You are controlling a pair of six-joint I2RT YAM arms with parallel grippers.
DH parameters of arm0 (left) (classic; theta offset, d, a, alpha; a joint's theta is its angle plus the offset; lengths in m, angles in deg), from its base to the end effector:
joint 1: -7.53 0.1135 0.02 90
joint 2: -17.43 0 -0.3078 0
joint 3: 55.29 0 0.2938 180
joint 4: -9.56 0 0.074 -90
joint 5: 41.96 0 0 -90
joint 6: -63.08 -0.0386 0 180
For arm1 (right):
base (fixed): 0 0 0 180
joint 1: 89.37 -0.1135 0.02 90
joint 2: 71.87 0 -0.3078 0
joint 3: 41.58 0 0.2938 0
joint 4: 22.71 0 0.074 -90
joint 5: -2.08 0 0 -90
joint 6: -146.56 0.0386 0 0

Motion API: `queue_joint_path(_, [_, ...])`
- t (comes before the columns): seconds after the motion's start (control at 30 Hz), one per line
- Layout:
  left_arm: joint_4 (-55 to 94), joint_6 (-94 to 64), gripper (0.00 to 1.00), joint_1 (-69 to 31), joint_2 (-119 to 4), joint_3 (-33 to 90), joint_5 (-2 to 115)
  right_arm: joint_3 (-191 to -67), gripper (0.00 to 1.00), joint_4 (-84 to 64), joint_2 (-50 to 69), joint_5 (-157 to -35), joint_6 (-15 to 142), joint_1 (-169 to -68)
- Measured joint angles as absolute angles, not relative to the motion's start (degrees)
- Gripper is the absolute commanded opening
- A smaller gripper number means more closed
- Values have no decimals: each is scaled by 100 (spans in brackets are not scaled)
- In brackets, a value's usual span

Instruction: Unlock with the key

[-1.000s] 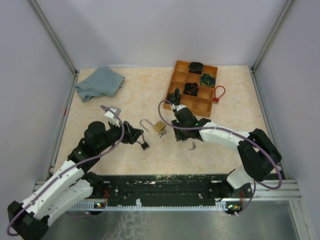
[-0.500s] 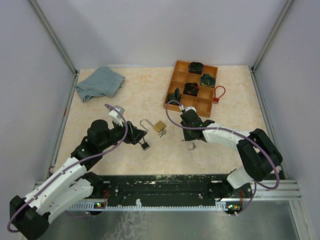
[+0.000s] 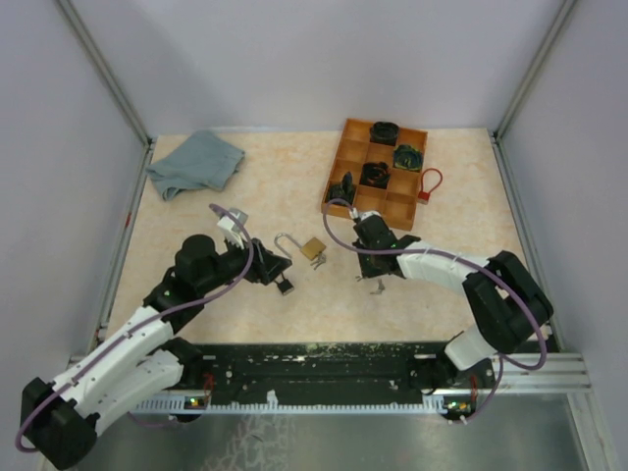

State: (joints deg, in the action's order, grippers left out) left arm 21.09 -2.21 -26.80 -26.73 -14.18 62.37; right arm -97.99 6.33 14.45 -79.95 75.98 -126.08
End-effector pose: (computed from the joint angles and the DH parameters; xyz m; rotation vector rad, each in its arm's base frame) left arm 0.1601 -0.1209 0.2843 0.3461 1.8931 -0.9392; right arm 0.2540 0.1827 0.1780 -0.3403 2.5722 0.1796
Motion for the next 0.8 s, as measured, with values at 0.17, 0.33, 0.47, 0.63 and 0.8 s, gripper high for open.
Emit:
queue_joint_path(0.17, [1905, -42, 75, -2680, -2682, -1556, 6274, -9831, 0, 716, 1297, -8014, 7259, -12804])
queue_joint_path(0.33, [1567, 303, 74, -2682, -2702, -1833, 6333, -10024, 0, 764, 1131, -8019, 6837, -13307])
queue_joint_path(0.47, [1475, 533, 74, -2680, -2721, -1965, 6324, -10070, 0, 670, 895, -8036, 6505, -13681])
queue_joint_path(0.63, [1239, 789, 73, -2682, -2678, -2148, 6337, -10070, 0, 423, 412, -8375, 6219, -13814])
queue_joint_path(0.8, [891, 961, 72, -2680, -2682, -2376, 6541, -10061, 0, 39, -117, -8836, 6064, -13812])
